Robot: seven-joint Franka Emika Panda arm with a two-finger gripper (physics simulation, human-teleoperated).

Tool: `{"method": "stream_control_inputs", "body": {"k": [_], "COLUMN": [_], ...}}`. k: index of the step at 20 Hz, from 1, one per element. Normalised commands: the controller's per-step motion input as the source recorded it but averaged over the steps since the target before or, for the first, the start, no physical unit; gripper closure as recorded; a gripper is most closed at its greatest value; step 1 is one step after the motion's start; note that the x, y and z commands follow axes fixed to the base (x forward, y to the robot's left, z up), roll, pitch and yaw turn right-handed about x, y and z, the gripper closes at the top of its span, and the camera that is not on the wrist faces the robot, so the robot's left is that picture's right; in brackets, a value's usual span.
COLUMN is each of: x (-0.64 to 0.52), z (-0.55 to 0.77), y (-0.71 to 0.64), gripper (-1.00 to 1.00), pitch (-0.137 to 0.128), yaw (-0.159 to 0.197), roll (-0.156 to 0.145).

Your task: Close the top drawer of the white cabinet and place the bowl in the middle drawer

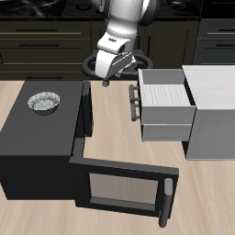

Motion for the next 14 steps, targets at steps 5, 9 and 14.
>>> {"method": "stream_control_inputs", "body": {"k": [5,9,14], "x": [0.07,0.06,0.03], "z": [-0.1,-0.15,0.03], "y": [-0.06,0.06,0.08], "gripper": [-1.0,-1.0,-1.0], "pitch": [-0.019,0.009,-0.02], "yaw": [0.016,0.021,-0.001], "roll": [-0.026,0.008,0.005]}}
